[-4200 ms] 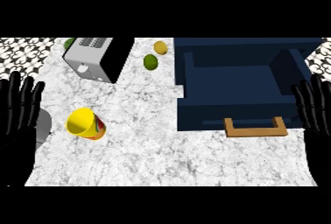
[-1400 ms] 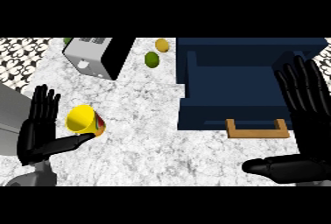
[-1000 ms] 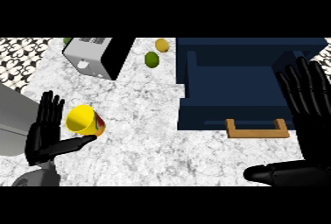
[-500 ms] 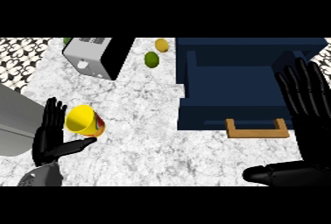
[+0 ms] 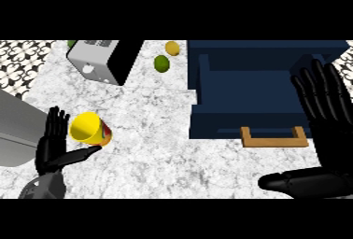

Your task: Pick up the cup, place it into the drawer and close the drawer

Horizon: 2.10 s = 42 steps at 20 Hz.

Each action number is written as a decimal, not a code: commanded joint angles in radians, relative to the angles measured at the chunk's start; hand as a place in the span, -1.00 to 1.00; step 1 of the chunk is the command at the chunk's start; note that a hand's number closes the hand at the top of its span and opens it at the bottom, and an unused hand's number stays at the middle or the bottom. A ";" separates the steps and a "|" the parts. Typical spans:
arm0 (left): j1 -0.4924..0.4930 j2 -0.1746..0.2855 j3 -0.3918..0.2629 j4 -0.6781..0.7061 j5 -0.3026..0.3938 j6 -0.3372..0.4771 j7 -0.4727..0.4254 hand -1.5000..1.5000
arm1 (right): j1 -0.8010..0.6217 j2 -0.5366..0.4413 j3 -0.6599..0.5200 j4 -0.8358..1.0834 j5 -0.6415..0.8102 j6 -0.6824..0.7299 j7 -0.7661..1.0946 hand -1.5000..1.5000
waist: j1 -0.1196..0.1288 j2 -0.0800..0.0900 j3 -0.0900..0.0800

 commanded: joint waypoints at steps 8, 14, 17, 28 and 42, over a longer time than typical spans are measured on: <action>-0.089 0.041 -0.005 0.225 0.002 -0.060 -0.138 -1.00 | 0.031 0.029 0.050 -0.040 0.039 -0.016 0.008 -1.00 | 0.000 0.000 0.000; -0.202 0.040 0.020 0.422 0.003 -0.072 -0.223 -1.00 | 0.055 -0.021 -0.027 -0.055 -0.050 0.046 0.014 -1.00 | -0.007 0.002 0.000; -0.154 0.015 0.011 0.412 0.013 -0.098 -0.264 -1.00 | 0.020 0.005 0.022 -0.088 -0.004 -0.004 0.067 -1.00 | -0.003 0.001 0.000; -0.211 0.055 0.027 0.503 0.046 -0.314 -0.276 -1.00 | 0.002 -0.036 -0.048 -0.060 -0.052 0.023 0.067 -1.00 | -0.006 0.002 -0.001; -0.280 0.044 0.029 0.491 0.036 -0.254 -0.386 1.00 | 0.069 -0.006 -0.018 -0.032 -0.030 0.054 -0.035 -1.00 | -0.014 0.005 -0.001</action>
